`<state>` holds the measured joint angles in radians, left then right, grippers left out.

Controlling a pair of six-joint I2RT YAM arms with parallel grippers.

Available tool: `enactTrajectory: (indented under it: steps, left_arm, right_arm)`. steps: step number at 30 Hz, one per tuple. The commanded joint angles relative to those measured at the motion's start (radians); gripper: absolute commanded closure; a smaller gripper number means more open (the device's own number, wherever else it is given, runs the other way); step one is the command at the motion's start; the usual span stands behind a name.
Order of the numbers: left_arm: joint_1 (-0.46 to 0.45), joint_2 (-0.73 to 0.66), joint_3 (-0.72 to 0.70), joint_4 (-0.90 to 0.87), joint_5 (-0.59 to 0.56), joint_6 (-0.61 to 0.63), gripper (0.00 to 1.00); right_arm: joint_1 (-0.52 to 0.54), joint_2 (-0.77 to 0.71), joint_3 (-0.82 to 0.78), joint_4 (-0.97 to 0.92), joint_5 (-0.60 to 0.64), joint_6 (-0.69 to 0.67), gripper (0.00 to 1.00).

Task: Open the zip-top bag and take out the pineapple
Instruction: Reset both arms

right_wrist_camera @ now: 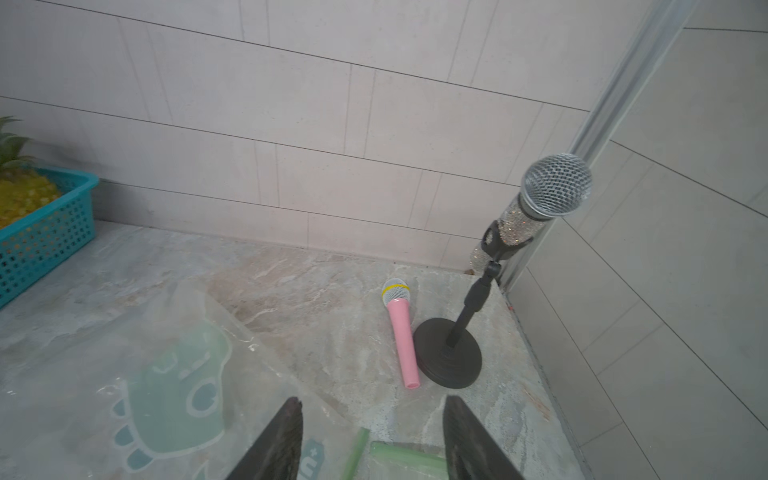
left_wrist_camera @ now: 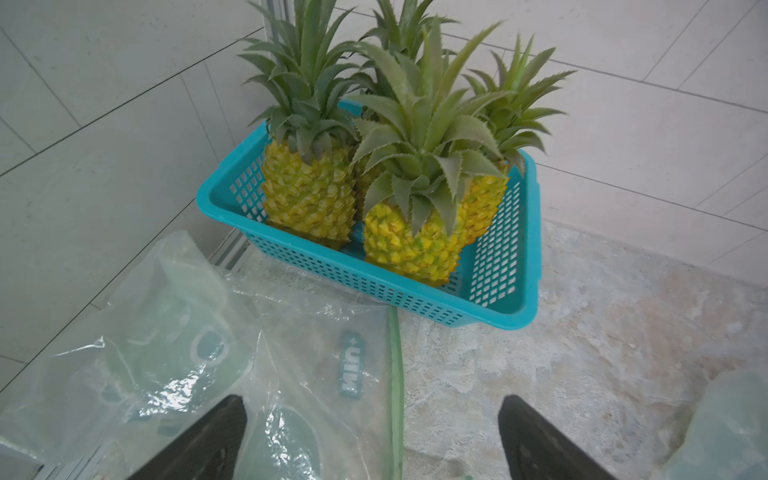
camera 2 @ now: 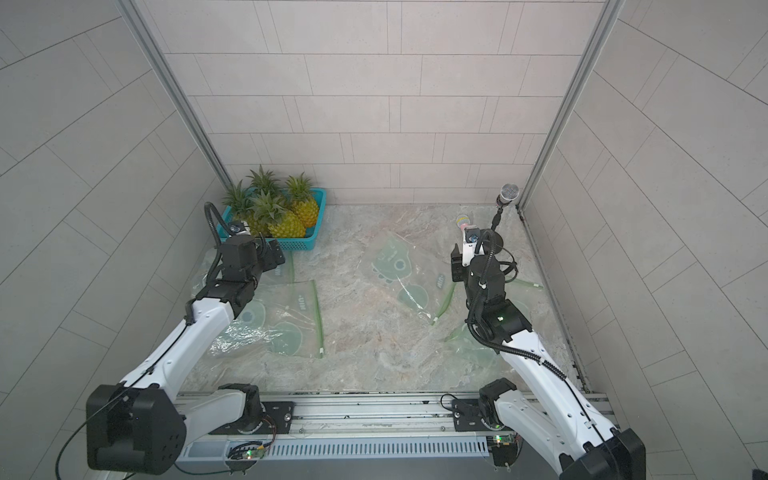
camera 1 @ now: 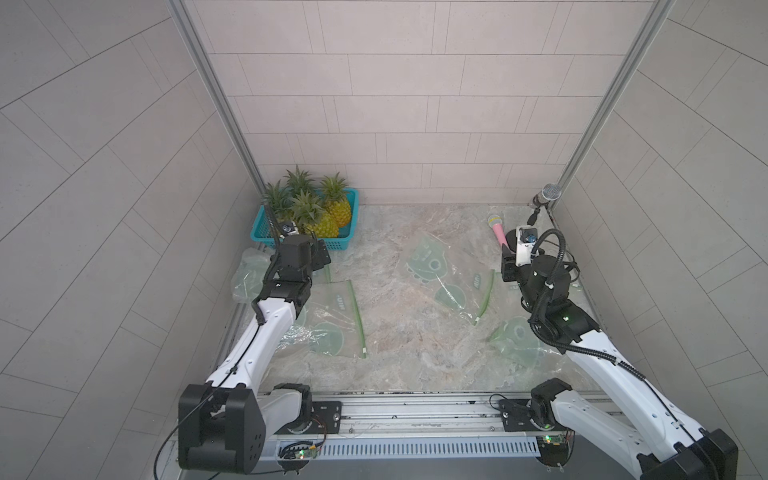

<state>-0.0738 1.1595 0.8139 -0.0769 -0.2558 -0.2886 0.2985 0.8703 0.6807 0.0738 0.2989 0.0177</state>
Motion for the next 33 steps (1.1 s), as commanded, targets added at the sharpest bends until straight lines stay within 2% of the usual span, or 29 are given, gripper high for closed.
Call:
enactTrajectory:
  steps: [1,5,9,18,23,27,33]
  left_arm:
    - [-0.006,-0.006,-0.040,0.045,-0.078,-0.016,0.01]
    - [-0.006,0.007,-0.059,0.077,-0.103,0.030,0.01]
    - [-0.005,0.010,-0.106,0.188,-0.101,0.106,0.01]
    - [-0.005,0.021,-0.252,0.463,-0.043,0.247,0.01]
    - [-0.004,0.092,-0.330,0.637,0.019,0.290,0.01]
    - [0.003,0.149,-0.350,0.676,0.017,0.282,0.01]
    - [0.025,0.210,-0.391,0.752,0.036,0.259,0.01]
  right_arm:
    - [-0.041,-0.018,-0.050,0.118,0.080,-0.004,0.44]
    - [-0.086,0.004,-0.136,0.227,0.137,-0.004,0.44]
    - [-0.114,0.051,-0.210,0.395,0.181,-0.045,0.44]
    - [-0.188,0.249,-0.316,0.705,0.126,-0.048,0.44]
    - [-0.236,0.357,-0.309,0.724,0.005,0.026,0.41]
    - [-0.239,0.428,-0.318,0.745,0.007,0.045,0.38]
    - [-0.252,0.433,-0.297,0.649,-0.021,0.075,0.37]
